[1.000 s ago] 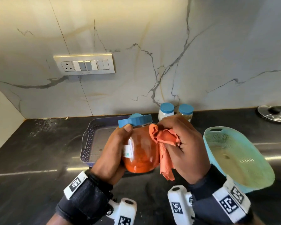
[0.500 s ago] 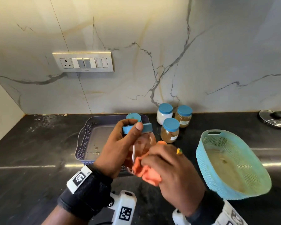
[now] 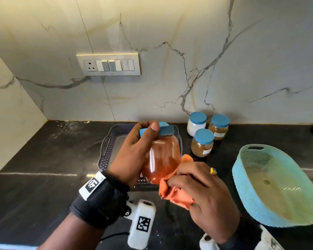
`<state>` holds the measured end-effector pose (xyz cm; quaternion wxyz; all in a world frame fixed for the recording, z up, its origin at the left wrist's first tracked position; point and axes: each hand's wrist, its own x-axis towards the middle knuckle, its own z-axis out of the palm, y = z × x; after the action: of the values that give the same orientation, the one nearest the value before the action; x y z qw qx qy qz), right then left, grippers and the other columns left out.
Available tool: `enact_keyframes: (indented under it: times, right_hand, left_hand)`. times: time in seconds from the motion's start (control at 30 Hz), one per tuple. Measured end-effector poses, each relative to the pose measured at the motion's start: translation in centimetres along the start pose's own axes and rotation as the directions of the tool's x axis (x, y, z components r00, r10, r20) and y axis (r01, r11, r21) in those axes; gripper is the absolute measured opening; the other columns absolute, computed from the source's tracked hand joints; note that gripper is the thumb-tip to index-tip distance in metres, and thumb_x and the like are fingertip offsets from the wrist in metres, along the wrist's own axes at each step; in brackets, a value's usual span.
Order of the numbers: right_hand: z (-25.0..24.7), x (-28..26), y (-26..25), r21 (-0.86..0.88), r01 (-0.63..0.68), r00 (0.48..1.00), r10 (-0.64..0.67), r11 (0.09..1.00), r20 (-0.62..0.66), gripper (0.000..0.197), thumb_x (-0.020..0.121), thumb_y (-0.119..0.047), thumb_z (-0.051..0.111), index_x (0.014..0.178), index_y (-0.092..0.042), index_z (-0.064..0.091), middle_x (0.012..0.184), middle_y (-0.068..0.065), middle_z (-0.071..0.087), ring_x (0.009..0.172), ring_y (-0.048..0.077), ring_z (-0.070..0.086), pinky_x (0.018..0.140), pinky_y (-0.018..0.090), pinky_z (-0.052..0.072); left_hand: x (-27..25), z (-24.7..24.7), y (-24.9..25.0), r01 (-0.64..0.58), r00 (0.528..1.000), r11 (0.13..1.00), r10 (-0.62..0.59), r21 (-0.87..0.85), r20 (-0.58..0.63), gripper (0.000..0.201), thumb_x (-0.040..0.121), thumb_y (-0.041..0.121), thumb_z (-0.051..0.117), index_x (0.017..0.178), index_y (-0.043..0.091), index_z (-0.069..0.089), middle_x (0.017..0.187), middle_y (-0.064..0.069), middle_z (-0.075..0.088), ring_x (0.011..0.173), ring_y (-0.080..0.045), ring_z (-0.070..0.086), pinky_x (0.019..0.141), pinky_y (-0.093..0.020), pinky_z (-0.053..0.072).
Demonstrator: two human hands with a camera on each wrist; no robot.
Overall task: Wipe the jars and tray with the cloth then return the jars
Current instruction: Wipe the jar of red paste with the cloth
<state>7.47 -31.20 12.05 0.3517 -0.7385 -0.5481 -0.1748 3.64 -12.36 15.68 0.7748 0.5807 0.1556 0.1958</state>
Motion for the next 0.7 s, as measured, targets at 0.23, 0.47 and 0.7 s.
enact_keyframes:
  times: [0.23, 0.47, 0.7]
  right_hand:
    - [-1.2, 4.6, 2.8, 0.171, -0.093, 0.978, 0.123, 0.981, -0.170, 0.039, 0.075, 0.016, 0.071, 0.101, -0.014, 0.069, 0.103, -0.001, 0.062, 0.101, 0.010, 0.060, 0.090, 0.018, 0.046]
    - [0.8, 0.7, 1.3, 0.155, -0.021, 1.000, 0.023, 0.988, -0.011, 0.058, 0.059, 0.019, 0.076, 0.099, -0.021, 0.064, 0.109, -0.005, 0.059, 0.106, 0.010, 0.058, 0.085, 0.029, 0.051]
    - [-0.2, 4.8, 3.4, 0.291, -0.083, 0.976, 0.137, 0.953, -0.169, 0.022, 0.081, 0.004, 0.067, 0.099, -0.009, 0.068, 0.101, -0.001, 0.063, 0.099, 0.010, 0.060, 0.088, 0.021, 0.046]
  left_hand:
    - [-0.6, 0.3, -0.1, -0.012, 0.998, 0.999, 0.009, 0.040, 0.060, 0.047, 0.089, 0.034, 0.063, 0.124, 0.003, 0.055, 0.111, -0.018, 0.073, 0.094, -0.032, 0.068, 0.086, -0.046, 0.057]
    - [0.5, -1.0, 0.9, -0.055, 0.998, 0.996, 0.054, -0.077, -0.010, 0.049, 0.091, 0.038, 0.067, 0.123, 0.003, 0.058, 0.100, -0.012, 0.075, 0.087, -0.024, 0.072, 0.076, -0.037, 0.061]
    - [0.4, -0.5, -0.6, -0.018, 0.999, 1.000, 0.019, -0.025, 0.047, 0.046, 0.085, 0.032, 0.065, 0.122, 0.006, 0.057, 0.116, -0.018, 0.072, 0.097, -0.029, 0.069, 0.086, -0.044, 0.057]
